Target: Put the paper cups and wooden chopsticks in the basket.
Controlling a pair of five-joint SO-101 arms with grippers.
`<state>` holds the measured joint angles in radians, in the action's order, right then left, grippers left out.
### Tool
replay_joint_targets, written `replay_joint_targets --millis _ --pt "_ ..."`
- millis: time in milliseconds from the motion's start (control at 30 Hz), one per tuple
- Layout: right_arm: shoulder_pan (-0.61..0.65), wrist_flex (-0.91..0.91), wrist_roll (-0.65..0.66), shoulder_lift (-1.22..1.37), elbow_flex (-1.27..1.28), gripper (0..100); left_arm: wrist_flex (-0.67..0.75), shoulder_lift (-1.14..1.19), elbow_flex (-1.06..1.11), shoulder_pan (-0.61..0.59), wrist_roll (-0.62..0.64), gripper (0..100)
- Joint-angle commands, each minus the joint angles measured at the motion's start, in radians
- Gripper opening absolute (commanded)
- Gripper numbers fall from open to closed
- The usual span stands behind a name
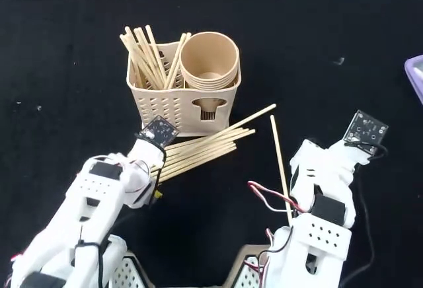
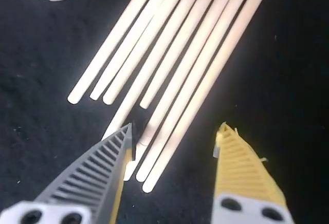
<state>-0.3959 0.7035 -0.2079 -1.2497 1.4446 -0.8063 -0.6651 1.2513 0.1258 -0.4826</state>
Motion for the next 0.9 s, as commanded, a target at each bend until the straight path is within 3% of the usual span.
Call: replay_joint_targets --millis 0,167,333,700,867 --pt "0.014 -0.023 0.015 -0.005 -0.004 1.8 0.006 0.089 -0.062 -0.005 -0.011 25" --pt "0.014 -0.023 0.015 -0.005 -0.004 1.8 -0.008 0.081 -0.071 0.005 -0.011 14" --pt "0.014 -0.023 0.015 -0.005 -0.004 1.8 -0.147 -0.006 -0.099 0.005 -0.011 3" --pt "0.014 -0.023 0.015 -0.005 -0.004 1.8 -0.423 -0.279 -0.094 0.018 -0.11 3" --pt "0.014 -0.023 0.017 -0.005 -0.004 1.8 -0.502 -0.379 -0.021 0.176 -0.155 3"
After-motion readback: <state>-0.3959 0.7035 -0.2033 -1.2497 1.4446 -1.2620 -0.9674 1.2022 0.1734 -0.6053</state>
